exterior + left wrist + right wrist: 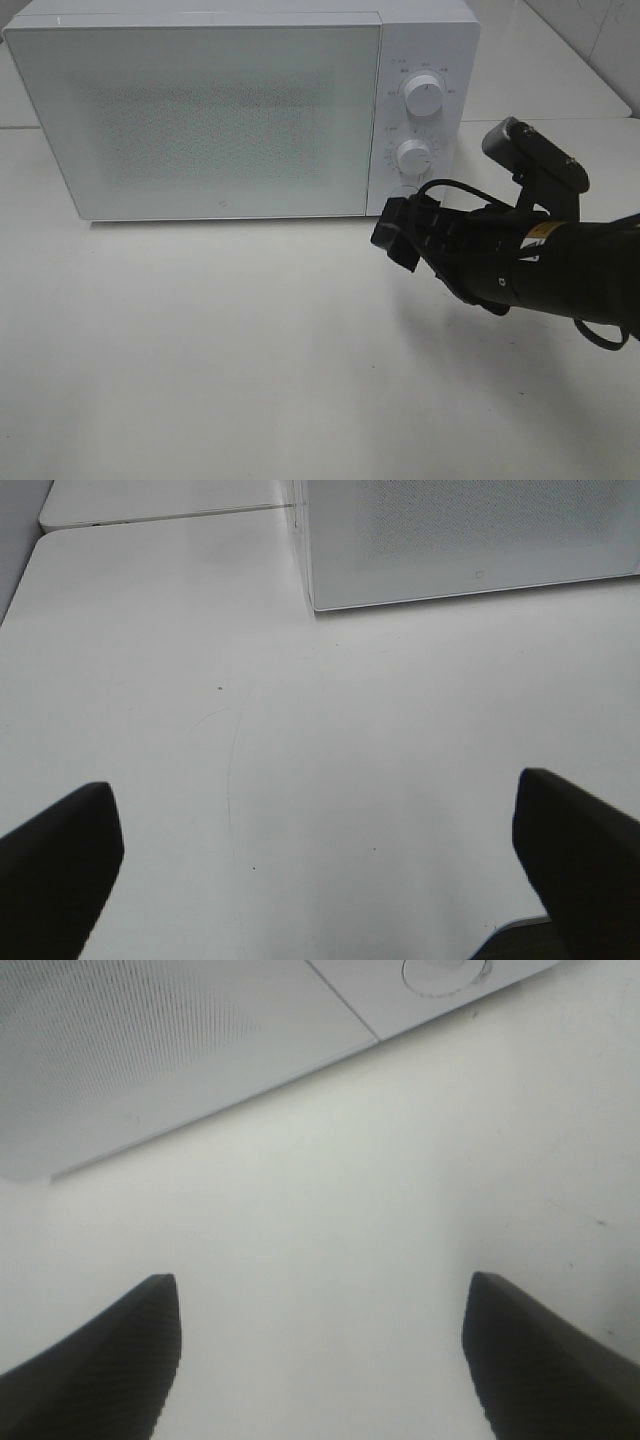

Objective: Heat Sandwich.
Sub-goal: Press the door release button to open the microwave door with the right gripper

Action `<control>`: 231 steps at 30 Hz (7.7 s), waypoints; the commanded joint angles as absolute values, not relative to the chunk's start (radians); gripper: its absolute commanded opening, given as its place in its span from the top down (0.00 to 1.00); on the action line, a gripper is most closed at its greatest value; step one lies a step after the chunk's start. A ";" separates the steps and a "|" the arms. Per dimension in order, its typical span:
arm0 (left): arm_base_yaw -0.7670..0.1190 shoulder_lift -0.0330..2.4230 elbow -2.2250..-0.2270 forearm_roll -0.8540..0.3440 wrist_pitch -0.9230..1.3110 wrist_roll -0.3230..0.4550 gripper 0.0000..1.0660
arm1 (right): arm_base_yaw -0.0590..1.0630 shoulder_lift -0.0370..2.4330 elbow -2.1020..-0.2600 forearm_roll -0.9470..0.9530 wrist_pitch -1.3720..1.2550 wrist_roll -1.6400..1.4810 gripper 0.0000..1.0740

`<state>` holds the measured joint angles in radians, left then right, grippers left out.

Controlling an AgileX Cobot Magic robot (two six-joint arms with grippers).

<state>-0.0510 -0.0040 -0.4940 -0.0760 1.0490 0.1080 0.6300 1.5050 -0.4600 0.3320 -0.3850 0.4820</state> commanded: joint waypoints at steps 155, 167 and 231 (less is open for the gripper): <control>-0.048 -0.022 -0.492 -0.083 1.037 0.100 0.06 | 0.061 -0.027 -0.530 -0.061 0.996 0.110 0.31; -0.048 -0.022 -0.492 -0.083 1.037 0.100 0.06 | 0.061 0.166 -0.542 -0.061 0.773 0.111 0.22; -0.048 -0.022 -0.492 -0.083 1.037 0.100 0.06 | 0.286 1.279 -0.160 0.364 -0.979 -0.172 0.29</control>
